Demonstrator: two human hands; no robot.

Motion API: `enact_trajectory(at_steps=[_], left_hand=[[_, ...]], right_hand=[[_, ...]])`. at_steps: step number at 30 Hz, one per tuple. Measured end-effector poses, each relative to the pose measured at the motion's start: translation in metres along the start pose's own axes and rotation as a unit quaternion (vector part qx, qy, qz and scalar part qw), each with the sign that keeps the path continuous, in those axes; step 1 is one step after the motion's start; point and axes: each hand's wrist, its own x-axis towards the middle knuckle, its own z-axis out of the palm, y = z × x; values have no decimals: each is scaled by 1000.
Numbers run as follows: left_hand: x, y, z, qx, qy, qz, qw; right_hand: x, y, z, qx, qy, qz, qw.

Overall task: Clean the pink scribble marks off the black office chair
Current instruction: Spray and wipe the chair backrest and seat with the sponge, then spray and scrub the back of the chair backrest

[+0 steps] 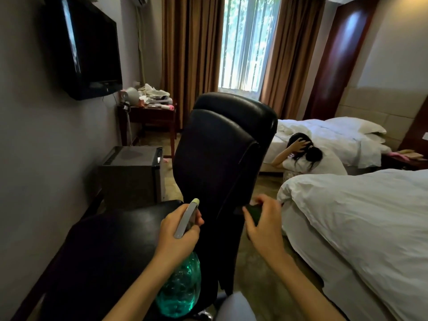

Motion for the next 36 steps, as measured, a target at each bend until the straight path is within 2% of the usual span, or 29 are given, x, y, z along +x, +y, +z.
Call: enact_trajectory(at_steps=[2,4,6,16,25,36], left_hand=[[-8,-6,-6,7,24,-9,1000],[-17,-13,-17,12,45,-21,999],[-28,-22,-30,24,71,-23,997],[-95,-42,-80,57,162,-28,985],[-134,-42,-67,56,152,-59,985],[-178,-30,-52,57,171,-55,982]], right_hand=[[25,-3,-15,-14,-6,63,998],[40,-3,-18,-36,-51,89,994],[41,-3,-13,-50,-74,78,993],[31,-14,-8,-23,-58,77,995],[5,-31,-14,13,-51,40,998],[-47,-76,-23,66,-65,-28,995]])
